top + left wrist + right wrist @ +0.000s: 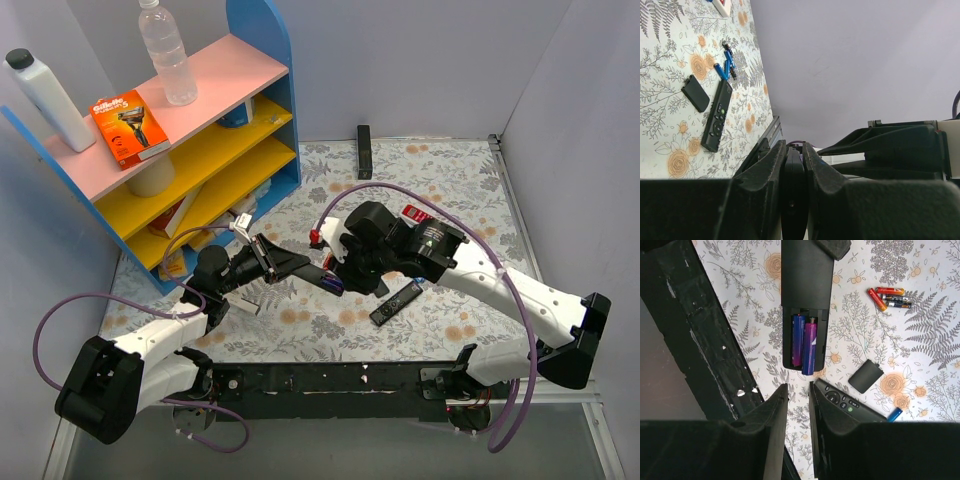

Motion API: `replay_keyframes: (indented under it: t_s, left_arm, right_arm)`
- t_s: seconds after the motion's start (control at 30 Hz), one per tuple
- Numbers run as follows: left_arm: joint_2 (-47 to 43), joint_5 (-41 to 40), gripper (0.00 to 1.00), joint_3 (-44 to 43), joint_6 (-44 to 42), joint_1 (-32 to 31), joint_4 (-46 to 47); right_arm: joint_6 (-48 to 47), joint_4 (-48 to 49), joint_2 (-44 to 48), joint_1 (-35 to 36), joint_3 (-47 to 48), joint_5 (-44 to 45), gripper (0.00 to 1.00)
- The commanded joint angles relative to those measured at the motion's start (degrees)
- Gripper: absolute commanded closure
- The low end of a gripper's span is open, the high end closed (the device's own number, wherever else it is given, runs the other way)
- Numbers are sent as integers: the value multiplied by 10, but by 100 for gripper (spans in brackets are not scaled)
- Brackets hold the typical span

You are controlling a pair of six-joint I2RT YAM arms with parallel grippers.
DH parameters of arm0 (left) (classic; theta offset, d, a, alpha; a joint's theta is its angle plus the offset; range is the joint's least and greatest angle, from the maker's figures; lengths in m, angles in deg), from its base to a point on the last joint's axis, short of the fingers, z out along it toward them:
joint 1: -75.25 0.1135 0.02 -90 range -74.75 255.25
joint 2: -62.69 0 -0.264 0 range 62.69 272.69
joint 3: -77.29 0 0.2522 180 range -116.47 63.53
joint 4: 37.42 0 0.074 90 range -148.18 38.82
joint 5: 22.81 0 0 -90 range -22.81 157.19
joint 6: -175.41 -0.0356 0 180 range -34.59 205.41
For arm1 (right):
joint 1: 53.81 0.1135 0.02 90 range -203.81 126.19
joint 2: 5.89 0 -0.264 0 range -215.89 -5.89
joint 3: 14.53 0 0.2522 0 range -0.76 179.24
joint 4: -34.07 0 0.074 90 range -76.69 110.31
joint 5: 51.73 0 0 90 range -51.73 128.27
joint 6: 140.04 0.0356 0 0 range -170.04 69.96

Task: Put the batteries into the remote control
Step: Load the battery into the remote control.

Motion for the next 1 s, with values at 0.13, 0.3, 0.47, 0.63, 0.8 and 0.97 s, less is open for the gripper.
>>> replay_keyframes:
  t_s: [0.13, 0.3, 0.47, 0.63, 0.8, 0.97]
  left_arm:
    - [-16, 5, 100, -18, 14, -2, 12]
    - [-17, 5, 100, -17, 15, -2, 12]
    - [-19, 5, 100, -19, 16, -2, 11]
    - [-19, 5, 100, -20, 16, -2, 10]
    - [-22, 5, 100, -20, 17, -2, 9]
    - [-23, 5, 100, -20, 17, -2, 9]
  right_arm:
    - [15, 73, 6, -8, -15, 6, 71]
    - [14, 68, -2, -10, -14, 5, 73]
    - [13, 57, -5, -10, -22, -5, 74]
    - [13, 54, -9, -11, -30, -9, 76]
    - [15, 53, -13, -12, -30, -4, 78]
    - [14, 57, -14, -13, -29, -4, 80]
